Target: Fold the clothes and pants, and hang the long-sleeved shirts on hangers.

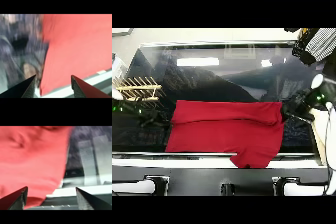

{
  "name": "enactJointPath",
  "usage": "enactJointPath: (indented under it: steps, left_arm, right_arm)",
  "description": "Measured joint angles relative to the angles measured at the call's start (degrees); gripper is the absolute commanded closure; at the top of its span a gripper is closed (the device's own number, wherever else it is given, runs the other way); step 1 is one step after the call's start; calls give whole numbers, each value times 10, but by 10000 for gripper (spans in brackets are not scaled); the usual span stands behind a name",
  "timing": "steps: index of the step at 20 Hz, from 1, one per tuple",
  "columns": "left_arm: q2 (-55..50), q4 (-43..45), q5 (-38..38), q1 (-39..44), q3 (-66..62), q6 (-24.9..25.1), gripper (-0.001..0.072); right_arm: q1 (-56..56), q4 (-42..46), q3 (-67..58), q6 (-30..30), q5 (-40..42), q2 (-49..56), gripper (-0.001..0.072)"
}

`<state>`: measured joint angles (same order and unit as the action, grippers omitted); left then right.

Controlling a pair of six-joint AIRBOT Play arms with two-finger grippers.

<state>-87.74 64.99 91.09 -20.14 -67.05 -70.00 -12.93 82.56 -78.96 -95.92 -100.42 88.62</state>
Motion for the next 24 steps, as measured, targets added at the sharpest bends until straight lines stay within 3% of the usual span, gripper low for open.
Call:
enactJointPath:
  steps: [5, 11, 12, 13, 16, 17, 24]
  left_arm:
    - [94, 1, -61, -55, 216, 56, 260]
    - [118, -14, -103, -81, 288, 84, 267]
    - [116, -22, -109, -77, 295, 86, 316]
    - [115, -29, -114, -72, 301, 87, 426]
    - [112, -50, -132, -56, 311, 90, 489]
    - [112, -54, -134, -51, 313, 89, 660]
    - [111, -67, -118, -35, 316, 85, 685]
  right_arm:
    - [-30, 3, 158, 27, 40, -100, 13]
    - [-36, 2, 210, 36, 63, -129, 19]
    - [-37, 1, 213, 37, 64, -130, 19]
    - [-37, 1, 214, 38, 65, -131, 20]
    - [-37, 0, 217, 38, 69, -133, 37]
    - [-37, -1, 218, 38, 69, -133, 38]
    - [-37, -91, 364, 85, 92, -184, 42]
